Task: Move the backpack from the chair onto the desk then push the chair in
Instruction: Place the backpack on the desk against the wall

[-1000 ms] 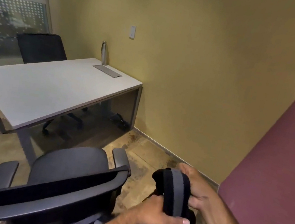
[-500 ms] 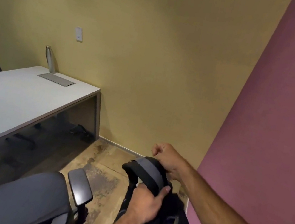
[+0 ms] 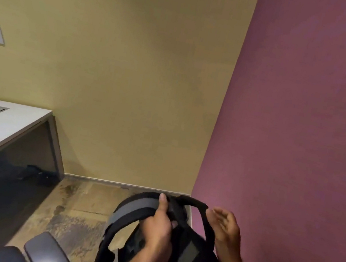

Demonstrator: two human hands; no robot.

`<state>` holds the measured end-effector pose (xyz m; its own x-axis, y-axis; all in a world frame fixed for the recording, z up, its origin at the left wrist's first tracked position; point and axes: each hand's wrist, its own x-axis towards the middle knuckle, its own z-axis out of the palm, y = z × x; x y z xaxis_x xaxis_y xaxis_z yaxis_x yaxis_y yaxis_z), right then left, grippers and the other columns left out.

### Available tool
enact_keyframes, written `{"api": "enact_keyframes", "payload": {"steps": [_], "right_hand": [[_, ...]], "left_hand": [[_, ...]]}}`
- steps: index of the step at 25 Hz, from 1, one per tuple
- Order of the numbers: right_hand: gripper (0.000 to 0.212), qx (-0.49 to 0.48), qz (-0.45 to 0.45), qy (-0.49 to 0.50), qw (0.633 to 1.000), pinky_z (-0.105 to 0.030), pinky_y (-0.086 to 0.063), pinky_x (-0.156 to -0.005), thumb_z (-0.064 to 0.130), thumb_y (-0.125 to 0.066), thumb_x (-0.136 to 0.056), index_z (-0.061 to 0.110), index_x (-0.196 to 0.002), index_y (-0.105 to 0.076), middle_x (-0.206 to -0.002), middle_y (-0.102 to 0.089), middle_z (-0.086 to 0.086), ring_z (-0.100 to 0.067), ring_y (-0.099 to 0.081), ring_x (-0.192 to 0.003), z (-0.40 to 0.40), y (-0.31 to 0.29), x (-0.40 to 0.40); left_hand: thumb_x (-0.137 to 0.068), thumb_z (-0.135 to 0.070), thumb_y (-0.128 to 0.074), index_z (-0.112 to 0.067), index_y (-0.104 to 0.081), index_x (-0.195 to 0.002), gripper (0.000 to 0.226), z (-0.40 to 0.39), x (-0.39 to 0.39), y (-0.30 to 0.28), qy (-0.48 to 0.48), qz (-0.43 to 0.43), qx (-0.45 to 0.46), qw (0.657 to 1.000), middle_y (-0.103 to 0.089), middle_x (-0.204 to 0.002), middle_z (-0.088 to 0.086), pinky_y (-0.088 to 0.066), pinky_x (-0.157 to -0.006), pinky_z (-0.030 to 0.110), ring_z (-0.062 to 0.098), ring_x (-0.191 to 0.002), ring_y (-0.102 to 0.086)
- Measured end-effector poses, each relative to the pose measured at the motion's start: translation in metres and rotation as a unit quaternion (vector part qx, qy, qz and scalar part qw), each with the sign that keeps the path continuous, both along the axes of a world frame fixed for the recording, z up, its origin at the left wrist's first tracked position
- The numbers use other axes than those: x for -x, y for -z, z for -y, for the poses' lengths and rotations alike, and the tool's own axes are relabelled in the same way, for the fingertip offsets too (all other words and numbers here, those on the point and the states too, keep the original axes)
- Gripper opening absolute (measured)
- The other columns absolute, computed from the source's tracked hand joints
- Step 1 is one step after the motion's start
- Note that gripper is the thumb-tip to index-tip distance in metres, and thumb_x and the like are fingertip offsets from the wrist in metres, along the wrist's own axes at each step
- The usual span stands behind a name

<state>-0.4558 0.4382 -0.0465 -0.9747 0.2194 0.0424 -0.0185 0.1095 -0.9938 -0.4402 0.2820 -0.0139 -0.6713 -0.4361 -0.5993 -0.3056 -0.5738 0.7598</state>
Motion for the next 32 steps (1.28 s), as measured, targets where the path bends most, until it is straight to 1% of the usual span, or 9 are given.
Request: {"api": "enact_keyframes", "payload": {"steps": [3, 8, 12, 15, 20, 23, 26, 29, 32], "right_hand": [[0.071, -0.014, -0.016, -0.051, 0.998, -0.031, -0.050, -0.094, 0.064, -0.074, -0.062, 0.027, -0.121, -0.061, -0.125, -0.068, 0.003, -0.017, -0.063, -0.118, -0.019, 0.011, -0.012], [0.111, -0.006, -0.007, -0.141, 0.990, -0.036, -0.058, -0.094, 0.081, -0.084, -0.040, 0.027, -0.132, -0.055, -0.123, -0.070, 0.006, -0.017, -0.066, -0.116, -0.022, 0.015, -0.020], [0.081, -0.074, -0.012, -0.172, 0.982, -0.029, -0.061, -0.082, 0.048, -0.094, -0.049, 0.045, -0.122, -0.058, -0.112, -0.072, 0.019, -0.003, -0.067, -0.105, 0.003, -0.015, 0.001], [0.056, -0.128, -0.009, -0.096, 0.987, -0.020, -0.061, -0.069, 0.026, -0.099, -0.053, 0.036, -0.099, -0.068, -0.092, -0.076, 0.011, -0.007, -0.071, -0.089, 0.023, -0.024, 0.022], [0.041, -0.029, -0.029, -0.019, 0.999, -0.043, -0.066, -0.068, -0.012, -0.091, -0.055, 0.016, -0.080, -0.076, -0.076, -0.079, 0.002, -0.020, -0.076, -0.072, 0.053, -0.038, 0.067], [0.039, -0.021, -0.056, -0.034, 0.998, -0.044, -0.065, -0.067, -0.015, -0.090, -0.052, 0.013, -0.076, -0.077, -0.075, -0.079, -0.003, -0.025, -0.075, -0.071, 0.063, -0.047, 0.090], [0.043, -0.027, -0.075, -0.054, 0.995, -0.038, -0.063, -0.067, -0.016, -0.089, -0.051, 0.017, -0.075, -0.078, -0.076, -0.079, -0.002, -0.022, -0.074, -0.069, 0.063, -0.054, 0.105], [0.045, -0.047, -0.095, -0.075, 0.992, -0.043, -0.064, -0.073, -0.017, -0.090, -0.051, 0.019, -0.075, -0.078, -0.079, -0.079, -0.004, -0.029, -0.076, -0.076, 0.061, -0.062, 0.116], [0.048, -0.057, -0.109, -0.097, 0.988, -0.041, -0.063, -0.072, -0.018, -0.090, -0.050, 0.021, -0.076, -0.078, -0.079, -0.079, -0.005, -0.029, -0.075, -0.077, 0.058, -0.069, 0.134]], "left_hand": [[-0.083, -0.060, -0.075, -0.008, -0.067, -0.073, 0.054, -0.010, 0.009, -0.011, -0.038, 0.000, -0.076, 0.996, -0.068, -0.044, 0.002, -0.053, -0.051, 0.031, 0.018, -0.036, -0.065], [-0.080, -0.064, -0.075, -0.006, -0.072, -0.083, 0.058, -0.015, 0.028, -0.033, -0.070, -0.048, -0.146, 0.986, -0.077, -0.063, 0.011, -0.061, -0.055, 0.038, 0.025, -0.051, -0.074], [-0.085, -0.055, -0.076, -0.006, -0.072, -0.091, 0.050, -0.006, 0.045, -0.058, -0.133, -0.108, -0.180, 0.969, -0.078, -0.066, 0.005, -0.054, -0.037, 0.029, 0.021, -0.056, -0.076], [-0.088, -0.046, -0.077, -0.006, -0.069, -0.095, 0.041, 0.003, 0.056, -0.070, -0.135, -0.151, -0.208, 0.957, -0.079, -0.068, 0.004, -0.056, -0.039, 0.030, 0.019, -0.059, -0.077], [-0.093, -0.030, -0.072, -0.004, -0.071, -0.102, 0.027, 0.043, 0.074, -0.070, -0.053, -0.219, -0.233, 0.946, -0.074, -0.114, 0.016, -0.055, -0.097, 0.039, 0.027, -0.111, -0.070], [-0.088, -0.044, -0.073, -0.003, -0.072, -0.110, 0.046, 0.074, 0.063, -0.053, 0.136, -0.155, -0.170, 0.964, -0.072, -0.114, 0.016, -0.056, -0.094, 0.045, 0.029, -0.101, -0.069], [-0.069, -0.064, -0.085, -0.008, -0.078, -0.085, 0.059, 0.125, 0.053, -0.041, 0.373, -0.097, -0.020, 0.923, -0.072, -0.083, 0.012, -0.061, -0.065, 0.039, 0.025, -0.070, -0.069], [-0.040, -0.076, -0.090, -0.015, -0.064, -0.069, 0.072, 0.167, 0.070, -0.028, 0.262, -0.143, 0.244, 0.923, -0.060, -0.064, 0.003, -0.051, -0.056, 0.029, 0.018, -0.059, -0.057], [-0.040, -0.069, -0.089, -0.024, -0.061, -0.122, 0.098, 0.189, 0.107, -0.009, 0.213, -0.200, 0.341, 0.893, -0.064, -0.115, -0.005, -0.050, -0.087, 0.032, 0.015, -0.107, -0.060]]}}
